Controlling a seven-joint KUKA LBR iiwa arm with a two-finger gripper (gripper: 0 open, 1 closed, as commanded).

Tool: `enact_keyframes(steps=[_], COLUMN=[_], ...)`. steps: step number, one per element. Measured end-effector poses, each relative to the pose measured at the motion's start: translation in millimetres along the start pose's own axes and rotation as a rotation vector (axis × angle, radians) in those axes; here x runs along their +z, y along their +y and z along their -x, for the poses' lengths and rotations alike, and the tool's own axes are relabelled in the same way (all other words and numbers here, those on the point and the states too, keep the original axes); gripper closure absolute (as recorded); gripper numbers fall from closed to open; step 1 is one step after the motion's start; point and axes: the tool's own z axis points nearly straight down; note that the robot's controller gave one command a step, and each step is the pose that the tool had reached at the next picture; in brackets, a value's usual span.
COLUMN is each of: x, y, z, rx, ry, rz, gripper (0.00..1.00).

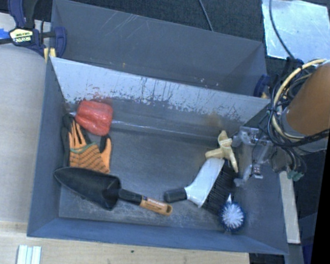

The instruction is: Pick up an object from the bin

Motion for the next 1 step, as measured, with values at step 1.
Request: enact_keyframes(steps=[1], x=[94.2], y=[2.6], z=[49.8], rx=[-0.621], ry=[-0.034], rz=[-0.008], gripper=[0.0])
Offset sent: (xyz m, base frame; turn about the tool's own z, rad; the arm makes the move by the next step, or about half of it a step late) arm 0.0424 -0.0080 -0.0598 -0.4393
